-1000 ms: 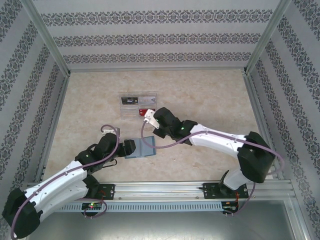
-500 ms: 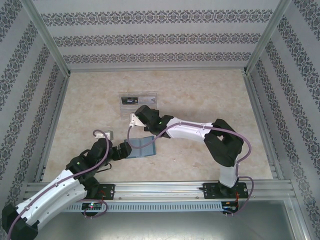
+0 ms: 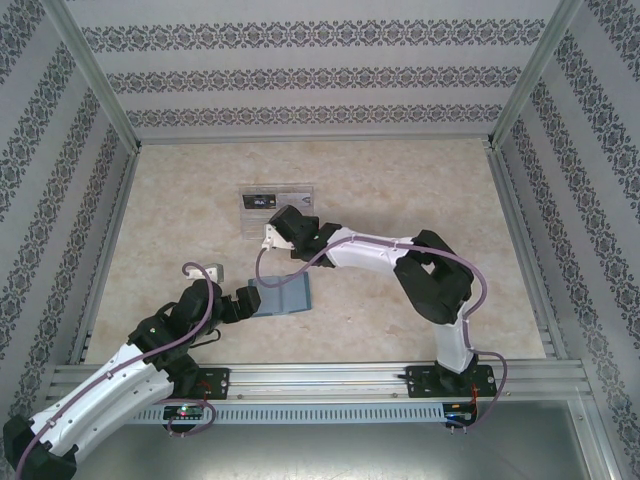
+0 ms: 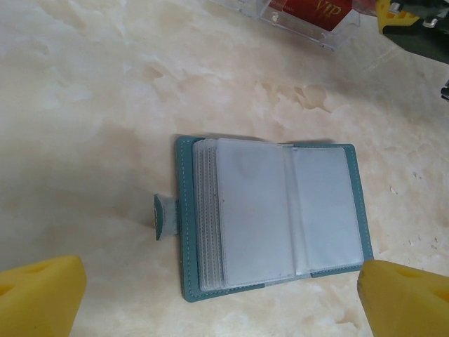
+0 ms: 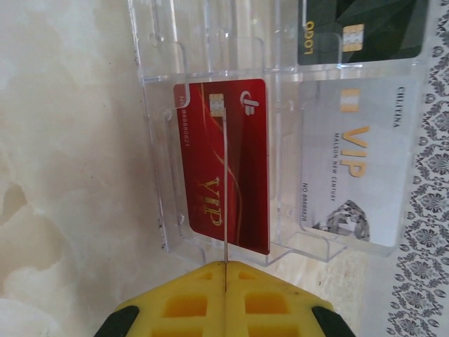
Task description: Take the credit cards out of the card holder
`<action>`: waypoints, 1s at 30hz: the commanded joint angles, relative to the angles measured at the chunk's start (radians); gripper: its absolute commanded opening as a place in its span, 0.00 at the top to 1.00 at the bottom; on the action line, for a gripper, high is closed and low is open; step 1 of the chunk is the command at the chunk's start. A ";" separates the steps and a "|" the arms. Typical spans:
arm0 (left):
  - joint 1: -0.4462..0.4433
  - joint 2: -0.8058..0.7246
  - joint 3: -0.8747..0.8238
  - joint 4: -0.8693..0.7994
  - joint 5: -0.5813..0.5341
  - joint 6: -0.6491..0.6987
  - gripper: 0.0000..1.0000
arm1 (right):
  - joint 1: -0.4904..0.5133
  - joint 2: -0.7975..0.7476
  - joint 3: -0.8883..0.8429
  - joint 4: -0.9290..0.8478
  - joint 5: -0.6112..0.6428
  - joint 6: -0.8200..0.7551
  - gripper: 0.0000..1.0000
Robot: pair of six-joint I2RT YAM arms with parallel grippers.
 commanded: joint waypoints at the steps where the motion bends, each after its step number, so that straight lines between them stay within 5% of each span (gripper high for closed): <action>1: 0.010 -0.008 -0.014 -0.024 -0.024 -0.010 0.00 | -0.013 0.029 0.047 -0.038 -0.009 0.017 1.00; 15: 0.010 0.001 -0.021 -0.011 -0.028 -0.008 0.00 | -0.021 0.081 0.094 -0.033 -0.016 0.041 0.98; 18: 0.011 0.001 -0.020 -0.009 -0.026 -0.007 0.00 | -0.025 0.085 0.106 -0.021 -0.001 0.056 0.89; 19: 0.011 0.002 -0.021 -0.008 -0.024 -0.006 0.00 | -0.028 0.087 0.113 -0.021 0.005 0.065 0.83; 20: 0.010 0.002 -0.023 -0.004 -0.023 -0.003 0.00 | -0.031 0.091 0.125 -0.027 0.011 0.077 0.65; 21: 0.010 0.003 -0.026 -0.002 -0.023 -0.003 0.00 | -0.035 0.094 0.135 -0.034 0.014 0.083 0.63; 30: 0.011 0.009 -0.028 0.005 -0.022 -0.001 0.00 | -0.046 0.089 0.134 0.000 0.031 0.110 0.62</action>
